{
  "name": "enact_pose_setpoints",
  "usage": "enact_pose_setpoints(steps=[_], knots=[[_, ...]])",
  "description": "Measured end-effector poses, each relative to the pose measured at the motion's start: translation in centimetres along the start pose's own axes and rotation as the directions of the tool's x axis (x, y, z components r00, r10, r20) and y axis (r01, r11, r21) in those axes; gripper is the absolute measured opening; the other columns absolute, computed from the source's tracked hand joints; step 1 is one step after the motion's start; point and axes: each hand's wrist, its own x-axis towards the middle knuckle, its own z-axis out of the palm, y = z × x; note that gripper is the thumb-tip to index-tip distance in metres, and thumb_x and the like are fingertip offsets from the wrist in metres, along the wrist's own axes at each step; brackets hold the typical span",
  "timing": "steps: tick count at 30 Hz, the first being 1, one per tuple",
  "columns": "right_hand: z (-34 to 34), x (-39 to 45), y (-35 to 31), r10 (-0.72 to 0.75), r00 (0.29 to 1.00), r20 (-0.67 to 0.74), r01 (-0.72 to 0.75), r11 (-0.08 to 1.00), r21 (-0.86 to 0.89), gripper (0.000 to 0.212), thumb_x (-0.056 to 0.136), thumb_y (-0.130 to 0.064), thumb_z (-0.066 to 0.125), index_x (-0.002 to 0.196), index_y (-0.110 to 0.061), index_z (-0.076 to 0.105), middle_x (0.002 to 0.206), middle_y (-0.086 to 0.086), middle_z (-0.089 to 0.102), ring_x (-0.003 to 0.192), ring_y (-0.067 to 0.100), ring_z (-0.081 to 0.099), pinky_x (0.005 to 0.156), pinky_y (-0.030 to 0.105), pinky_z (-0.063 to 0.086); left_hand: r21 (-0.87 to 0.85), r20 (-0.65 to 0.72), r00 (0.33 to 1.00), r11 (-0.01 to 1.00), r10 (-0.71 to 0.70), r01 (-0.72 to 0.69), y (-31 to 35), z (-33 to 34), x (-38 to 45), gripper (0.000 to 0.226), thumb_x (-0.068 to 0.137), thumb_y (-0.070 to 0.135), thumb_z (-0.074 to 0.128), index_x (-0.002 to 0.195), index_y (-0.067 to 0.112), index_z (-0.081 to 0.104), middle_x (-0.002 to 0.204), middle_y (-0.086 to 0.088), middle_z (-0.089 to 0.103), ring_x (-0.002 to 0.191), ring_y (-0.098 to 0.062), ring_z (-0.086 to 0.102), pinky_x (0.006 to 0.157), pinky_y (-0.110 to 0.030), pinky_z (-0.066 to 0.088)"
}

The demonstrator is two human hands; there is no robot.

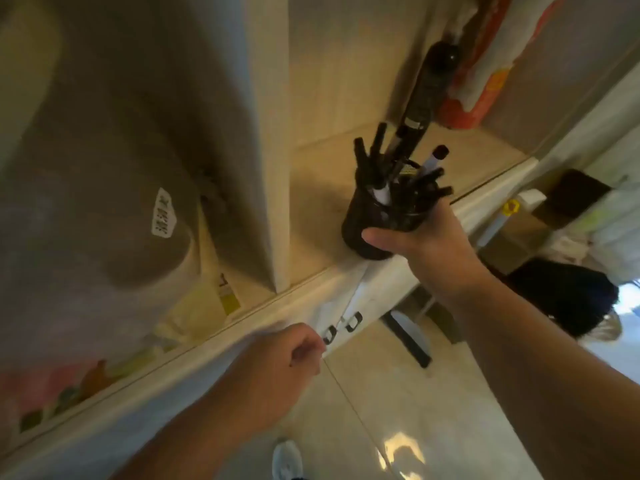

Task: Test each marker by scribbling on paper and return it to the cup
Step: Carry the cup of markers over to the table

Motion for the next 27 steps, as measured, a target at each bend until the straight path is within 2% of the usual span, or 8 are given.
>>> enact_pose_setpoints(steps=[7, 12, 14, 16, 18, 21, 24, 27], knots=[[-6.7, -18.2, 4.5, 0.205, 0.918, -0.34, -0.206, 0.978, 0.033, 0.072, 0.051, -0.034, 0.085, 0.119, -0.035, 0.061, 0.111, -0.028, 0.07, 0.106, -0.008, 0.064, 0.076, 0.013, 0.052, 0.119, 0.315, 0.949, 0.993, -0.013, -0.026, 2.0, 4.6, 1.0, 0.014, 0.097, 0.022, 0.06, 0.089, 0.029, 0.069, 0.083, 0.009, 0.076, 0.076, -0.011, 0.071, 0.081, -0.04, 0.06], [-7.8, -32.5, 7.9, 0.372, 0.708, -0.6, -0.283, 0.928, 0.241, 0.073, 0.056, -0.016, 0.09, 0.122, -0.03, 0.062, 0.107, -0.028, 0.073, 0.099, -0.009, 0.066, 0.075, 0.015, 0.049, 0.117, 0.524, 0.851, 0.989, 0.017, -0.091, 4.1, 9.5, -1.0, 0.017, 0.095, 0.008, 0.064, 0.1, 0.023, 0.071, 0.092, 0.007, 0.079, 0.086, -0.009, 0.075, 0.076, -0.026, 0.057], [-7.2, -38.0, 7.7, 0.434, 0.609, -0.664, -0.283, 0.901, 0.328, 0.076, 0.058, -0.007, 0.096, 0.121, -0.032, 0.063, 0.109, -0.026, 0.073, 0.103, -0.004, 0.067, 0.078, 0.02, 0.055, 0.102, 0.603, 0.797, 0.988, 0.031, -0.116, 5.3, 11.7, -2.7, 0.02, 0.094, 0.007, 0.067, 0.106, 0.023, 0.071, 0.1, 0.008, 0.079, 0.095, -0.011, 0.075, 0.085, -0.033, 0.058], [-6.2, -43.0, 7.4, 0.446, 0.494, -0.746, -0.303, 0.893, 0.333, 0.077, 0.052, -0.019, 0.097, 0.12, -0.039, 0.065, 0.117, -0.016, 0.074, 0.11, 0.006, 0.068, 0.088, 0.034, 0.055, 0.12, 0.671, 0.74, 0.98, 0.04, -0.162, 6.3, 14.0, -4.6, 0.022, 0.092, 0.006, 0.068, 0.106, 0.022, 0.072, 0.101, 0.006, 0.079, 0.095, -0.013, 0.075, 0.089, -0.039, 0.059], [-4.5, -47.2, 7.0, 0.462, 0.394, -0.794, -0.287, 0.883, 0.372, 0.074, 0.053, -0.009, 0.094, 0.116, -0.038, 0.068, 0.114, -0.014, 0.076, 0.107, 0.008, 0.07, 0.086, 0.038, 0.059, 0.16, 0.746, 0.665, 0.959, 0.039, -0.235, 7.3, 16.2, -6.6, 0.022, 0.091, 0.001, 0.069, 0.105, 0.019, 0.073, 0.099, 0.004, 0.08, 0.092, -0.015, 0.075, 0.089, -0.042, 0.059], [-1.6, -52.5, 5.9, 0.547, 0.208, -0.811, -0.258, 0.83, 0.494, 0.071, 0.064, 0.025, 0.08, 0.112, -0.025, 0.064, 0.096, -0.02, 0.078, 0.091, -0.003, 0.072, 0.068, 0.022, 0.061, 0.211, 0.851, 0.524, 0.918, -0.004, -0.336, 8.5, 19.7, -9.4, 0.021, 0.091, -0.002, 0.068, 0.102, 0.014, 0.073, 0.095, 0.001, 0.08, 0.087, -0.016, 0.076, 0.089, -0.04, 0.058], [2.7, -57.1, 4.6, 0.574, 0.058, -0.817, -0.339, 0.781, 0.525, 0.042, 0.072, -0.005, 0.088, 0.104, -0.025, 0.068, 0.086, -0.023, 0.077, 0.087, -0.013, 0.069, 0.076, 0.014, 0.057, 0.236, 0.928, 0.37, 0.847, -0.051, -0.476, 9.3, 23.4, -11.9, 0.018, 0.092, -0.004, 0.065, 0.097, 0.011, 0.073, 0.089, 0.001, 0.08, 0.079, -0.014, 0.075, 0.079, -0.031, 0.059], [7.5, -59.6, 3.3, 0.56, -0.17, -0.811, -0.269, 0.765, 0.585, 0.052, 0.071, -0.01, 0.088, 0.118, -0.017, 0.067, 0.088, -0.025, 0.075, 0.088, -0.015, 0.068, 0.071, 0.005, 0.05, 0.187, 0.981, 0.162, 0.762, -0.109, -0.621, 9.8, 26.7, -14.2, 0.021, 0.091, 0.002, 0.068, 0.088, 0.021, 0.077, 0.086, 0.002, 0.08, 0.076, -0.013, 0.075, 0.079, -0.031, 0.059]])
